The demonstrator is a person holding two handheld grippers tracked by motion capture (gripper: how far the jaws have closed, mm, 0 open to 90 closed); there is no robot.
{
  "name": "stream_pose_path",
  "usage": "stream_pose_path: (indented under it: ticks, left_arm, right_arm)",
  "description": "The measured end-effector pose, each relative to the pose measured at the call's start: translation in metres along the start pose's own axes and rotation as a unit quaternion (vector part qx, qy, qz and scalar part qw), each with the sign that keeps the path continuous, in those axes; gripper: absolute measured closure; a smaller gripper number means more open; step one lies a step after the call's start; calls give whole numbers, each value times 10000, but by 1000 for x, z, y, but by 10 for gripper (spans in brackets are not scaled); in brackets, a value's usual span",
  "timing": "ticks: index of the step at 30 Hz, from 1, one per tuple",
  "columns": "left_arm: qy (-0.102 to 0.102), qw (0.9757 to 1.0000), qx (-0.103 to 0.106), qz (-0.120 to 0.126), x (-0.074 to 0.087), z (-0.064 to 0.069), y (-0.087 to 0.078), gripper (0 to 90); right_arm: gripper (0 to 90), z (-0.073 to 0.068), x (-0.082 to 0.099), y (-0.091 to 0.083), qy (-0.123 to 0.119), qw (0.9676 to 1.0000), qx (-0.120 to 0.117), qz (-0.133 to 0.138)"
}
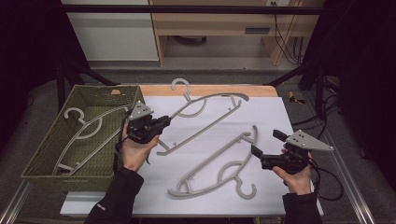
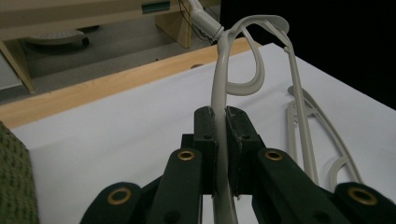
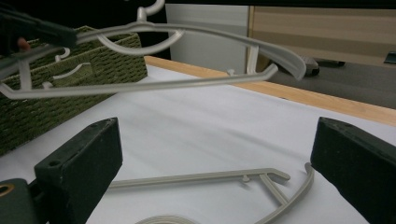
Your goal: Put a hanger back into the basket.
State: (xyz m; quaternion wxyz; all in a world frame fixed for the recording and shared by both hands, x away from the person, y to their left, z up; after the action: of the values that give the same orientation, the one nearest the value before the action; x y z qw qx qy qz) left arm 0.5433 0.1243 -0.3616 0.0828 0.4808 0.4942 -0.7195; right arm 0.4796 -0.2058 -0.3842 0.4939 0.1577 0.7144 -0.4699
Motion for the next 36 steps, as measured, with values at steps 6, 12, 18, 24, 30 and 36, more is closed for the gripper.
stream_pose_path:
  ticks: [6, 12, 18, 24, 30, 36]
  left_arm:
    - [127, 9997, -126, 180, -15, -10, -33, 838]
    - [215, 9987, -277, 370, -24, -25, -66, 837]
    - [225, 9974, -480, 482, -26, -44, -95, 837]
    - [177, 9961, -678, 535, -20, -66, -119, 837]
    - [88, 9945, -884, 558, -8, -89, -138, 837]
    - [78, 9923, -1151, 449, 12, -115, -153, 836]
  right_arm:
    - [24, 0, 0, 0, 9, 10000, 9, 2]
    - [24, 0, 0, 0, -7, 10000, 7, -2]
    - [24, 0, 0, 1, -15, 10000, 13, -11]
    - [23, 0, 0, 1, -15, 10000, 20, -13]
    - [23, -1, 1, 2, -3, 10000, 27, -36]
    - [23, 0, 1, 2, -10, 10000, 40, -47]
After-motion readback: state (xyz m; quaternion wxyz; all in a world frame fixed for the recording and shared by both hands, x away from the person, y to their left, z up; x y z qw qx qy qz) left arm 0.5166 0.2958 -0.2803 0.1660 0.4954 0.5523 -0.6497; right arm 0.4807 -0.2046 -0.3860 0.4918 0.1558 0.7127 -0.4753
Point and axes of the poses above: each handheld gripper's, and its own axes: y roughly forward along the jaws, x roughly out of its underside, z roughly to its right, the point moved 8 cm from there along y, roughly forward along the jaws, and after that the axes turned 14 degrees about -z, right-handed, at the moved point
